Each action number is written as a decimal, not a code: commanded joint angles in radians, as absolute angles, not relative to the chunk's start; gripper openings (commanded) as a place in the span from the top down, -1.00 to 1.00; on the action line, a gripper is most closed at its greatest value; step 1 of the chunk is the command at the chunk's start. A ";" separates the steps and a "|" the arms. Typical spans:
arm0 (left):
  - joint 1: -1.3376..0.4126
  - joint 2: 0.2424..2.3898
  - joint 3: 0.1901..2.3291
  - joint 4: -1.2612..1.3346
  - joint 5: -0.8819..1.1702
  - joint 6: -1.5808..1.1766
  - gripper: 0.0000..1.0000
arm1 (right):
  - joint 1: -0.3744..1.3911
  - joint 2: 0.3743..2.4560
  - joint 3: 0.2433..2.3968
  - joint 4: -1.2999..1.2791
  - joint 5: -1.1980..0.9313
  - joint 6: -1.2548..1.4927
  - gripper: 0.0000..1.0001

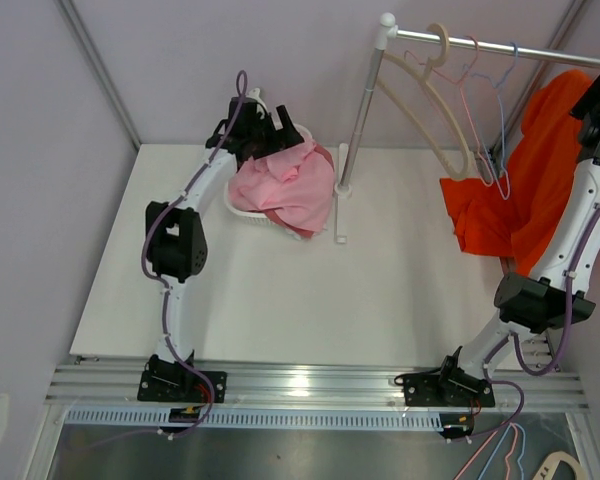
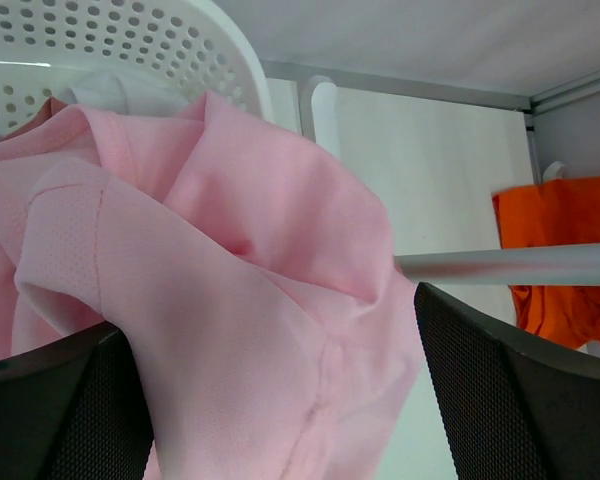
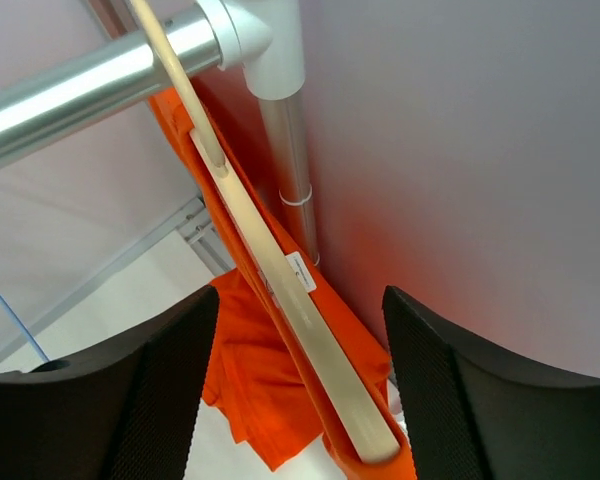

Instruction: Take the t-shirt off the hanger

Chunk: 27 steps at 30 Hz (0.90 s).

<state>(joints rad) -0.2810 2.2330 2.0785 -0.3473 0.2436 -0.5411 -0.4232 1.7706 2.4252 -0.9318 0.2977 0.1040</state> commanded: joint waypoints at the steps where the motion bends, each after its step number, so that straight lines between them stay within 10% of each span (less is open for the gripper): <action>1: -0.284 2.117 2.079 -0.381 0.256 -0.534 -0.99 | -0.430 1.810 2.442 -0.910 0.282 0.081 -0.40; 14: -0.301 1.908 1.974 -0.391 0.249 -0.503 -0.99 | -0.434 1.855 2.448 -0.908 0.256 0.097 0.17; 27: -0.310 1.905 1.974 -0.380 0.248 -0.497 -0.99 | -0.434 1.897 2.442 -0.850 0.229 0.077 0.09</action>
